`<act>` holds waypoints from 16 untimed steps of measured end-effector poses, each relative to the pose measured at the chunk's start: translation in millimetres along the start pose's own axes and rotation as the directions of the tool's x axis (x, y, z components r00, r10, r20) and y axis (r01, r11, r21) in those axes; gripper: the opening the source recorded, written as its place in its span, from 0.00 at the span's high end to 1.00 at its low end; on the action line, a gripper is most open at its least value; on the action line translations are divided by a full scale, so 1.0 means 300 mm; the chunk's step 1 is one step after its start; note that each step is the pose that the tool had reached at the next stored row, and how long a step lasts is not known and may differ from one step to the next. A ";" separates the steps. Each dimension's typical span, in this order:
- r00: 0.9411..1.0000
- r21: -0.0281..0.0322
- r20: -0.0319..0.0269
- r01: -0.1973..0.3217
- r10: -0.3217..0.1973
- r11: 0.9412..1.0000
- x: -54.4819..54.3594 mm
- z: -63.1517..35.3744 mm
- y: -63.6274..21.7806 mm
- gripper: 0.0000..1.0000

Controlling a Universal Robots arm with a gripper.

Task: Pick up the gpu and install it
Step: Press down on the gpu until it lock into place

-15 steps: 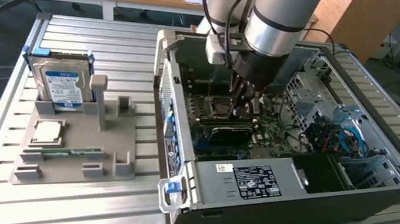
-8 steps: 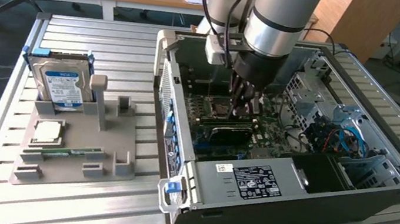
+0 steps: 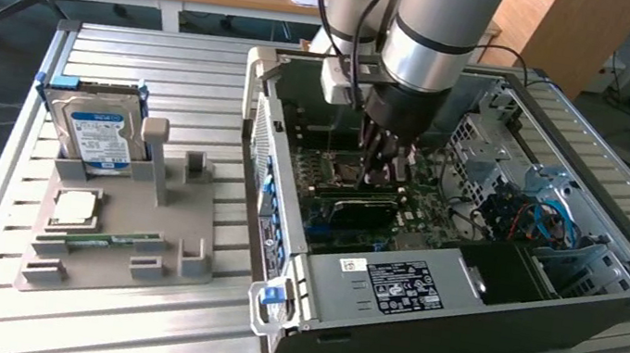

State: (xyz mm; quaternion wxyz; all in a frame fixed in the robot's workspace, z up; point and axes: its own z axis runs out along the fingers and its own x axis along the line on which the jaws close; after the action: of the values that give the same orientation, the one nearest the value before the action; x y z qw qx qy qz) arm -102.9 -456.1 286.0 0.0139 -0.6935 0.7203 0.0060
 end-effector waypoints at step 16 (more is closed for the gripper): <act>1.000 0.000 0.000 0.000 0.000 1.000 -0.006 0.008 0.001 0.89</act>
State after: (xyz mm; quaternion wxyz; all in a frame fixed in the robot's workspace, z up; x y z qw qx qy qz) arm -103.1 -454.3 283.7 0.0139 -0.6934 0.7203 0.0061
